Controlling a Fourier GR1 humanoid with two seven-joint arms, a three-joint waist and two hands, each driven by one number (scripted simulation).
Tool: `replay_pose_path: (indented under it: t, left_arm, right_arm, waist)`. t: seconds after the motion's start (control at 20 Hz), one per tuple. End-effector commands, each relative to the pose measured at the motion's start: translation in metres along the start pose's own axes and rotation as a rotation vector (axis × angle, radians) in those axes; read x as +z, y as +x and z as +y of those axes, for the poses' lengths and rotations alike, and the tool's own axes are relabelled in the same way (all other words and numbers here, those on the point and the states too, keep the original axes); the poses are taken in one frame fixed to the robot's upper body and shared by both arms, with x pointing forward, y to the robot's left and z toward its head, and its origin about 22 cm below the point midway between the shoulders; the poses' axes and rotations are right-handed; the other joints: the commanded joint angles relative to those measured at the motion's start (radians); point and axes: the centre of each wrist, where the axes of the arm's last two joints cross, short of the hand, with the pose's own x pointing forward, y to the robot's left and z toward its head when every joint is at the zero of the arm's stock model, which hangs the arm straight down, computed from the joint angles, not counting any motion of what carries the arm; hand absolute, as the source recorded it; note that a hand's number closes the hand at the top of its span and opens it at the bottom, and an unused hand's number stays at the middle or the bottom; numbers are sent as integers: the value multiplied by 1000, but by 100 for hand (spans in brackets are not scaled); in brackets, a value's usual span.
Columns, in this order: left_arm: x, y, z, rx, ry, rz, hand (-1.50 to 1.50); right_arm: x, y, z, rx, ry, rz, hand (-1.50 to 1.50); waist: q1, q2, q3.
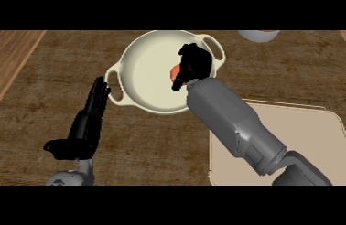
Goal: Pick the squash from the tray and place it in the pot
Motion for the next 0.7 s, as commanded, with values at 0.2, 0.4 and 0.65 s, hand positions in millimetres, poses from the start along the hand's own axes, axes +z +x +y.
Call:
replay_pose_path:
  t: [0.2,0.4,0.65]
  left_arm:
    - [-4,-2,6,2,13,0,0]
    - [8,-11,7,-5,29,7,0]
    - [3,3,16,-12,27,9,0]
  right_arm:
    - [10,4,-15,-535,-243,-124,-150]
    - [8,-14,-11,-701,-294,-84,-150]
    - [-6,-40,-5,-774,-309,-72,-150]
  waist:
    - [-15,-2,2]
    - [-22,-6,2]
    - [-36,-11,1]
